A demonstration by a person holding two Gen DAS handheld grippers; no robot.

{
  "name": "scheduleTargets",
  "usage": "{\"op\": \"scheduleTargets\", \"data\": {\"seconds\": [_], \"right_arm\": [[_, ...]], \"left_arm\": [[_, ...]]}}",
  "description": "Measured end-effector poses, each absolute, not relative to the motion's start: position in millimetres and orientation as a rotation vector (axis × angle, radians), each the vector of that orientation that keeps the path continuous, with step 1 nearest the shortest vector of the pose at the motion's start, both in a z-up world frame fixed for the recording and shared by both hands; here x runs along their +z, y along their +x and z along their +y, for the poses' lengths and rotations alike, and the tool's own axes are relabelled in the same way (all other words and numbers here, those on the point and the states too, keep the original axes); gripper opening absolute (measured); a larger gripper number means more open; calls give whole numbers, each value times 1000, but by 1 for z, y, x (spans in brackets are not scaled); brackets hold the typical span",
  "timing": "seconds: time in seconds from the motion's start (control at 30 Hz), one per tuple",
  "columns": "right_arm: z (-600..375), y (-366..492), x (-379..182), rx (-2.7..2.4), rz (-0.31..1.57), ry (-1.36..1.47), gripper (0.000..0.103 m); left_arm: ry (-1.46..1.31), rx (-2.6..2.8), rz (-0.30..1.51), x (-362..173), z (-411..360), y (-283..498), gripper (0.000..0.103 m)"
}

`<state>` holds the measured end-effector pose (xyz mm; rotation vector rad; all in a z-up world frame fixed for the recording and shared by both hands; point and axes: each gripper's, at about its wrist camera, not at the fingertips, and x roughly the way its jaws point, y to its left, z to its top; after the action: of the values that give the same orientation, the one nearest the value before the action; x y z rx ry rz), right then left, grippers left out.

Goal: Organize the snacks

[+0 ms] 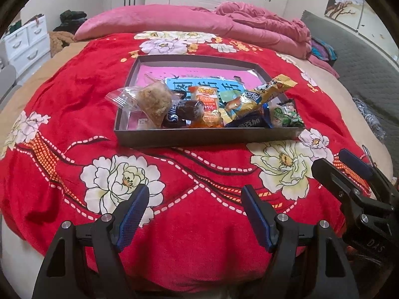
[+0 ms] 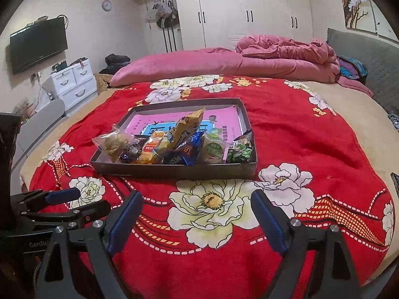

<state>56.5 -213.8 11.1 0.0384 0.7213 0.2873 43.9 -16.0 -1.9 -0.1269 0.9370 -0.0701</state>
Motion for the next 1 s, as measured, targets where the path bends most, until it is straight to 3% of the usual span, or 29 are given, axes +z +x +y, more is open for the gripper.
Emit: {"op": "scheduleTargets", "data": {"seconds": [1.0], "right_arm": [[-218,57,10,274,721,53,89]], "left_arm": [[-101,-47,925,2,-19,45,77]]}}
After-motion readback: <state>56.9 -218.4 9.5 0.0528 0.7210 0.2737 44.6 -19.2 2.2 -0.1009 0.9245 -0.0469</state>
